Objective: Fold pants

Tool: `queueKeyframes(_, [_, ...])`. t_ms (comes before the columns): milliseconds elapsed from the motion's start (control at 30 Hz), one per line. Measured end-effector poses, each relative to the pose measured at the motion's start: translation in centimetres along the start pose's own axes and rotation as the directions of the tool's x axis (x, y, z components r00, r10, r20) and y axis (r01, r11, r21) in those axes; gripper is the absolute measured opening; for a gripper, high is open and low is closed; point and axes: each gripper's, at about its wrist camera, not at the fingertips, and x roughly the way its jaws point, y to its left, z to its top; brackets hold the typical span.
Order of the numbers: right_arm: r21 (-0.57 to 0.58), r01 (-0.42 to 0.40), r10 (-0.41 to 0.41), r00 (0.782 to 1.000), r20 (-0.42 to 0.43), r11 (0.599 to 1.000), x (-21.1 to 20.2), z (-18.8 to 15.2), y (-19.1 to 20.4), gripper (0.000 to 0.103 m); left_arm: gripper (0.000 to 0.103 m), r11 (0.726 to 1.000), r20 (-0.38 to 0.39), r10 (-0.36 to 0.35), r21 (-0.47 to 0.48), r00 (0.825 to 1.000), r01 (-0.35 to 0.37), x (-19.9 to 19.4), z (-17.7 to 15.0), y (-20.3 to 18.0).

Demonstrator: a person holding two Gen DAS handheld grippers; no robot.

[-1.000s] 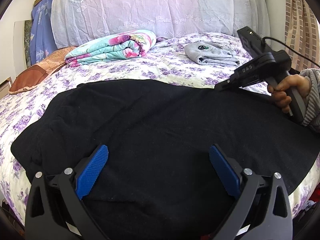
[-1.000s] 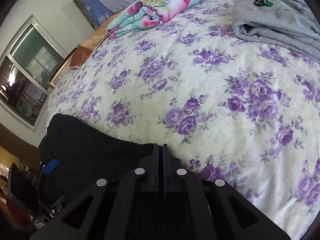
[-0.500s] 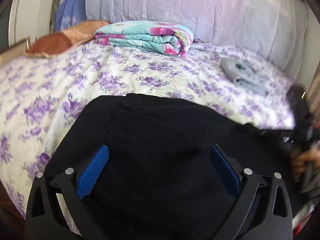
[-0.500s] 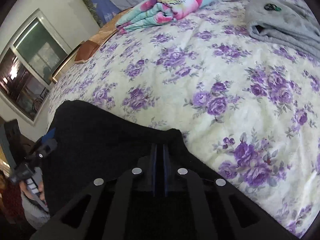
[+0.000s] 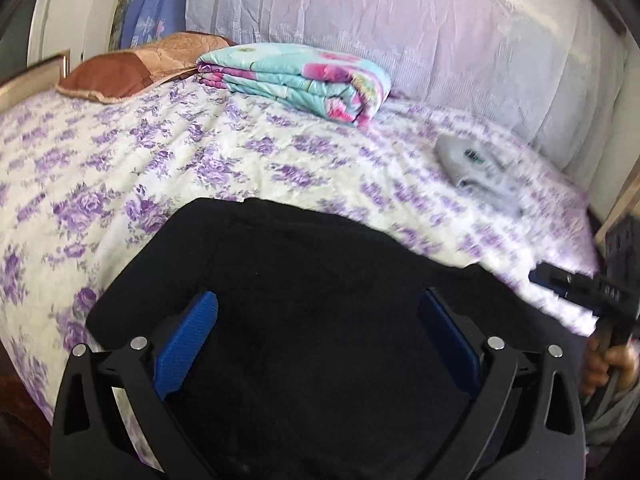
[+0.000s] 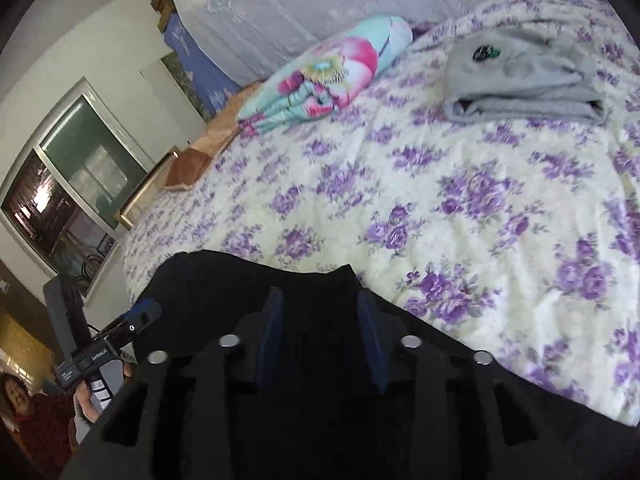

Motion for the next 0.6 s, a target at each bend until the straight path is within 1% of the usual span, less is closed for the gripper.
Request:
queueKeyframes(67, [-0.005, 0.02, -0.02, 0.998, 0.059, 1.0, -3.1, -1.3, -0.1, 0.052, 0.098, 0.999, 0.034, -0.027, -0.036, 0.999, 0.029, -1.5, 0.0, 0.2])
queueKeyframes(133, [0.027, 0.035, -0.037, 0.994, 0.105, 0.999, -6.1, -3.1, -0.9, 0.053, 0.098, 0.998, 0.052, -0.043, -0.033, 0.998, 0.045, -2.6, -0.2, 0.0])
queueKeyframes(267, [0.151, 0.068, -0.095, 0.978, 0.184, 0.986, -13.0, -8.1, -3.7, 0.054, 0.098, 0.997, 0.065, -0.073, -0.003, 0.995, 0.074, -4.0, -1.0, -0.8])
queueKeyframes(300, [0.182, 0.081, -0.117, 0.973, 0.2, 0.98, -14.6, -9.2, -4.4, 0.059, 0.098, 0.997, 0.061, -0.083, 0.001, 0.995, 0.083, -4.1, -1.1, -0.9])
queueKeyframes(333, [0.223, 0.097, -0.147, 0.965, 0.219, 0.97, -16.7, -10.4, -5.2, 0.068, 0.098, 0.996, 0.055, -0.092, 0.005, 0.994, 0.092, -4.2, -1.1, -1.0])
queueKeyframes(400, [0.303, 0.13, -0.209, 0.946, 0.247, 0.944, -20.7, -12.7, -6.9, 0.074, 0.098, 0.994, 0.043, -0.105, 0.002, 0.994, 0.105, -4.2, -1.3, -1.3])
queueKeyframes(500, [0.413, 0.172, -0.301, 0.915, 0.269, 0.894, -26.6, -15.8, -9.7, 0.077, 0.098, 0.991, 0.019, -0.133, -0.006, 0.991, 0.133, -4.3, -1.6, -1.7])
queueKeyframes(600, [0.518, 0.213, -0.393, 0.88, 0.266, 0.828, -31.3, -18.6, -12.7, 0.077, 0.098, 0.992, 0.0, -0.127, -0.006, 0.992, 0.127, -4.6, -1.7, -2.4])
